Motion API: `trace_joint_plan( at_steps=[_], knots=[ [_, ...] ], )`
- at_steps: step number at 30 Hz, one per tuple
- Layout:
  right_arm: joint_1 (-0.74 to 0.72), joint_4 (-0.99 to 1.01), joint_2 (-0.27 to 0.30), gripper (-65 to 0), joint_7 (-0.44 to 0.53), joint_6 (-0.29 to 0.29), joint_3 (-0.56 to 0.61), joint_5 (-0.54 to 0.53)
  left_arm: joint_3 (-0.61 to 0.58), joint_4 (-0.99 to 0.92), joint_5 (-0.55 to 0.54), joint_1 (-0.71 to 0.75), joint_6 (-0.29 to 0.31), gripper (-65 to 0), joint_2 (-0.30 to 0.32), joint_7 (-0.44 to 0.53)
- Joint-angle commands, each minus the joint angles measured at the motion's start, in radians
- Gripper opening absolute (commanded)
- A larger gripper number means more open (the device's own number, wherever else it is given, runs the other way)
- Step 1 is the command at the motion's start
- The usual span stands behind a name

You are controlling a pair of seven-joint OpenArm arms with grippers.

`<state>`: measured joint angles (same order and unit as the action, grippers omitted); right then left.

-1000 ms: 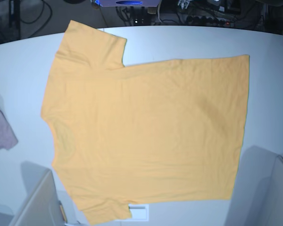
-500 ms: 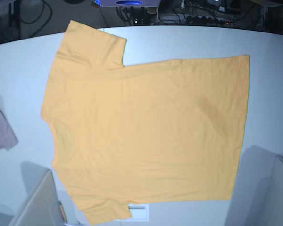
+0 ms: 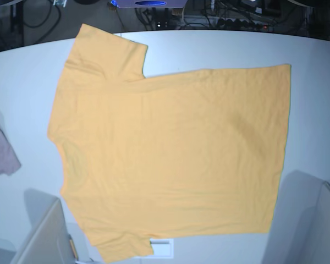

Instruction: Fold the T-shirt properly

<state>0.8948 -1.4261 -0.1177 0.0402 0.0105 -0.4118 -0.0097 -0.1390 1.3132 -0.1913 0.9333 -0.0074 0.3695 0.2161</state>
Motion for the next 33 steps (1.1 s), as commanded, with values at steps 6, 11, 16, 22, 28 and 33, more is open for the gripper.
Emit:
trace_joint_plan(
  at_steps=[6, 11, 16, 22, 28, 33],
  knots=[
    [0.040, -0.229, -0.010, -65.0, 0.017, -0.004, -0.035, 0.000, 0.132, 0.188, 0.003, 0.152, -0.003, -65.0, 0.007, 0.176],
    [0.005, -0.354, -0.014, -65.0, 0.016, -0.004, -0.031, -0.089, 0.151, 0.216, 0.002, 0.200, -0.003, -65.0, 0.006, 0.371],
    [-0.019, -0.440, -0.009, -65.0, 0.016, -0.002, -0.031, -0.258, 0.151, 0.216, 0.000, 0.201, -0.003, -65.0, -0.050, 0.478],
    [-0.073, -0.465, -0.009, -65.0, 0.014, -0.002, -0.029, -0.269, 0.147, 0.219, 0.003, 0.184, -0.003, -65.0, -0.100, 0.484],
    [-0.159, -0.470, -0.009, -65.0, -0.141, 0.015, -0.032, -0.279, 0.149, 0.288, -0.007, 0.171, -0.003, -65.0, -0.102, 0.478],
    [-0.216, -0.471, 0.006, -38.1, -0.254, 0.096, -0.037, -0.505, 0.151, 0.358, -0.009, 0.168, -0.003, -56.9, -0.103, 0.477]
  ],
)
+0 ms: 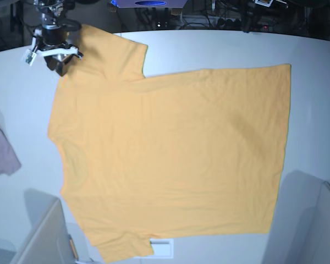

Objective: Fold the T-shirt properly
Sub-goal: 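Move the right gripper to the shoulder corner, left to the hem corner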

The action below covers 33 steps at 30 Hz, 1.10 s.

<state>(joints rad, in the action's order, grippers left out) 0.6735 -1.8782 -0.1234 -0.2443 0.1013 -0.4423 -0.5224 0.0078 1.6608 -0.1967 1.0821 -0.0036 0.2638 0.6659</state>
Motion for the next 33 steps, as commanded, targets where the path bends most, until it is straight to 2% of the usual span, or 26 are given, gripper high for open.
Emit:
trace_joint_plan(
  at_steps=[1, 3, 4, 6, 8, 11, 14, 16, 20, 25, 27, 29, 31, 33],
  knots=[
    [-0.002, -0.027, 0.031, -31.2, 0.007, 0.010, -0.006, -0.049, 0.004, 0.025, -0.004, 0.013, -0.006, -51.3, 0.002, 0.027],
    [-0.011, -0.031, 0.069, -22.8, -0.053, 0.010, -0.006, -0.160, 0.002, 0.042, -0.004, -0.009, -0.006, -39.5, 0.001, 0.025],
    [-0.021, -0.031, 0.093, -21.6, -0.077, 0.010, -0.006, -0.219, 0.002, 0.046, -0.004, -0.015, -0.006, -32.9, 0.001, 0.025],
    [-0.027, -0.031, 0.138, -22.7, -0.119, 0.008, -0.006, -0.318, 0.001, 0.054, -0.007, -0.036, -0.006, -23.7, 0.001, 0.025],
    [-0.028, -0.031, 0.187, -25.1, -0.143, 0.007, -0.026, -0.402, 0.001, 0.063, -0.063, -0.049, -0.006, -17.8, 0.004, 0.024],
    [-0.031, -0.031, 0.221, -29.1, -0.177, 0.005, -0.085, -0.443, -0.009, 0.091, -0.223, -0.064, -0.006, -16.5, 0.015, 0.001],
    [-0.053, -0.030, 0.235, -29.4, -0.235, 0.005, -0.146, -0.442, 0.004, 0.146, -0.330, -0.081, -0.006, -16.5, 0.061, -0.128],
    [-0.068, -0.030, 0.235, -29.4, -0.295, 0.005, -0.192, -0.442, 0.004, 0.174, -0.335, -0.098, -0.006, -16.5, 0.084, -0.177],
    [-0.116, -0.030, 0.235, -29.3, -0.430, 0.005, -0.273, -0.436, -0.009, 0.186, -0.335, -0.139, -0.006, -16.5, 0.087, -0.228],
    [-0.159, -0.028, 0.232, -29.0, -0.551, 0.013, -0.358, -0.284, 0.001, 0.192, -0.340, -0.150, -0.006, -16.5, 0.087, -0.251],
    [-0.151, -0.030, 0.227, -29.0, -0.574, 0.028, -0.366, -0.278, -0.001, 0.192, -0.340, -0.148, -0.006, -16.5, 0.087, -0.248],
    [-0.133, -0.030, 0.218, -29.0, -0.576, 0.079, -0.358, -0.278, -0.004, 0.192, -0.337, -0.148, -0.006, -16.5, 0.087, -0.248],
    [-0.120, -0.031, 0.184, -29.1, -0.574, 0.117, -0.361, -0.275, -0.001, 0.192, -0.337, -0.147, -0.006, -16.5, 0.087, -0.248],
    [-0.107, -0.031, 0.169, -29.3, -0.574, 0.130, -0.364, -0.272, -0.001, 0.192, -0.337, -0.144, -0.006, -16.5, 0.087, -0.246]
  ],
)
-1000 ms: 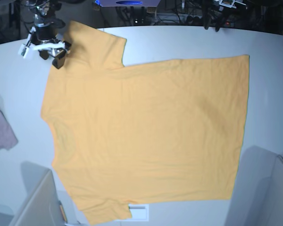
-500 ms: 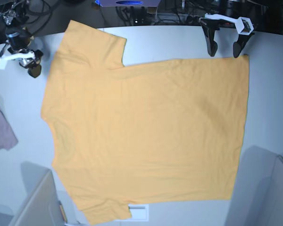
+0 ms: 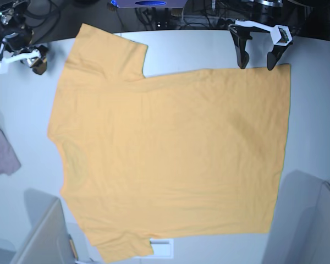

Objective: Fold the T-shirt properly
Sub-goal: 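Move the right gripper to the shoulder corner, left to the hem corner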

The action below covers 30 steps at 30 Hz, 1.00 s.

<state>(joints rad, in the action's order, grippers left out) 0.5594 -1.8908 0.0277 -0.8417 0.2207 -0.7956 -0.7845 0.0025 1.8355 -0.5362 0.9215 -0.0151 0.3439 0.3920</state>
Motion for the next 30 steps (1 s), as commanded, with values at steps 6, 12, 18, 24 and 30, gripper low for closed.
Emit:
trace_joint_plan(
  at_steps=[6, 12, 18, 24, 30],
  knots=[
    [0.075, -0.083, 0.010, -29.3, 0.023, 0.021, 0.017, -0.008, 0.007, 0.014, 0.003, 0.041, 0.007, -16.5, 0.010, 0.029],
    [0.138, -0.109, 0.015, -29.4, 0.023, 0.021, 0.083, -0.003, 0.009, 0.019, 0.005, 0.083, 0.008, -16.5, 0.007, 0.031],
    [0.173, -0.114, 0.010, -29.4, 0.183, 0.021, 0.235, 0.245, 0.009, 0.016, 0.110, 0.095, 0.010, -16.5, 0.005, 0.032],
    [0.149, -0.112, 0.010, -29.1, 0.266, 0.021, 0.295, 0.319, 0.021, 0.023, 0.172, 0.089, 0.008, -16.5, -0.044, 0.032],
    [0.035, -0.108, 0.010, -29.0, 0.141, 0.021, 0.230, 0.311, 0.113, 0.017, 0.103, 0.061, 0.010, -16.5, -0.095, 0.022]
  ],
)
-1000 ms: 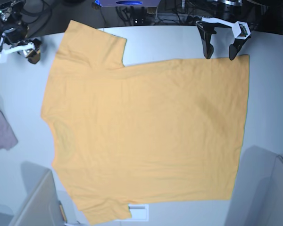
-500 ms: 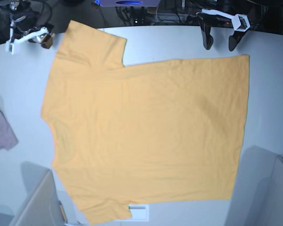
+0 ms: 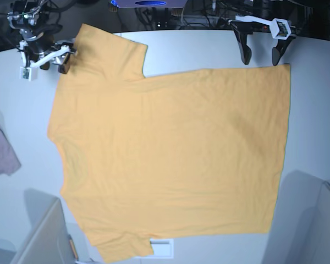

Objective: Fold the T-shirt properly
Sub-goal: 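Move the right gripper to the shoulder corner, left to the hem corner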

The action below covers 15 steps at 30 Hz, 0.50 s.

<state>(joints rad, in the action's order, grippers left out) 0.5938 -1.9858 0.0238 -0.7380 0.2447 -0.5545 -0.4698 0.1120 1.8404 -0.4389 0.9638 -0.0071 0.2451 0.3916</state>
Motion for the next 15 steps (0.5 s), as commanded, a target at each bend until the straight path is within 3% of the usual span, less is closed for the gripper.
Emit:
trace_joint_plan(
  at_steps=[1, 5, 8, 10, 15],
  knots=[
    [-0.027, -0.011, 0.014, -29.0, -0.001, -0.003, -0.034, -0.004, 0.015, 0.012, -0.030, 0.019, 0.002, -16.5, 0.007, 0.022],
    [-0.134, -0.008, 0.014, -29.0, -0.150, 0.015, -0.120, -0.004, 0.030, 0.011, -0.133, 0.019, 0.002, -16.5, 0.015, 0.020],
    [-0.205, 0.016, 0.014, -29.0, -0.237, 0.086, -0.161, -0.014, 0.031, 0.011, -0.130, 0.017, 0.002, -16.5, 0.023, 0.020],
    [-0.243, 0.044, 0.012, -29.0, -0.295, 0.097, -0.175, -0.013, 0.030, 0.011, -0.130, 0.010, 0.002, -16.5, 0.020, 0.020],
    [-0.268, 0.087, -0.006, -29.0, -0.328, 0.101, -0.178, -0.013, 0.030, 0.012, -0.130, 0.005, 0.002, -16.5, 0.018, 0.020]
  ],
)
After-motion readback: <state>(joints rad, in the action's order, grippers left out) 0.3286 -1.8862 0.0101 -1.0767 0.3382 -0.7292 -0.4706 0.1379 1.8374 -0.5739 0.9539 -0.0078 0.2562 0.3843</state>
